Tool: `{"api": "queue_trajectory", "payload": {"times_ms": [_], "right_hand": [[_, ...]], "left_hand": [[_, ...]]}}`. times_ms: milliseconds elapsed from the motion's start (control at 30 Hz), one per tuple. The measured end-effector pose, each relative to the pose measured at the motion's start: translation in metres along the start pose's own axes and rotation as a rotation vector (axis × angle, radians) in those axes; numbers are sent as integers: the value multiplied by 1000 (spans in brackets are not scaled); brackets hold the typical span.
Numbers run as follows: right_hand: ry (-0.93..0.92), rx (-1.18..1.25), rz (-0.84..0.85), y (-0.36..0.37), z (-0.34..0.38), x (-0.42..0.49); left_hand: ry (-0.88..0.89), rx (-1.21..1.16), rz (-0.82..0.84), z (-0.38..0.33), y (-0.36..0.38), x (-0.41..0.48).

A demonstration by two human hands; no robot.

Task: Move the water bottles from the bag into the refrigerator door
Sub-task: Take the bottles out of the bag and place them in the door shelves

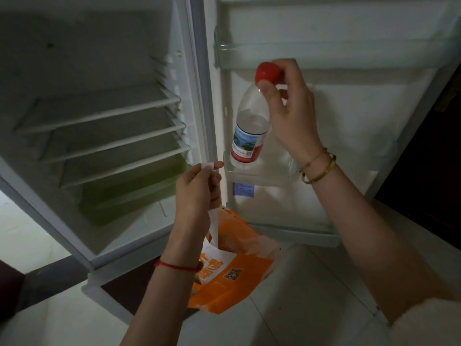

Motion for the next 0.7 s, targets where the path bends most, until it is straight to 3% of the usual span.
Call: {"api": "queue_trajectory", "payload": {"times_ms": [333,700], "right_hand": [[87,-62,168,54,-65,10],[188,-63,175,78,-102,22]], "left_hand": [[-35,3,6,8,-4,8],[-54,23,5,14,-10,19]]}}
Point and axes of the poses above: each hand's wrist, its own x-axis towards the middle knuckle, its own y-axis out of the palm, z = x × y, the point moved 3 cm from there along x, towards the middle knuckle, and after that the axes turned 3 degrees about z, right-handed, at the moved point
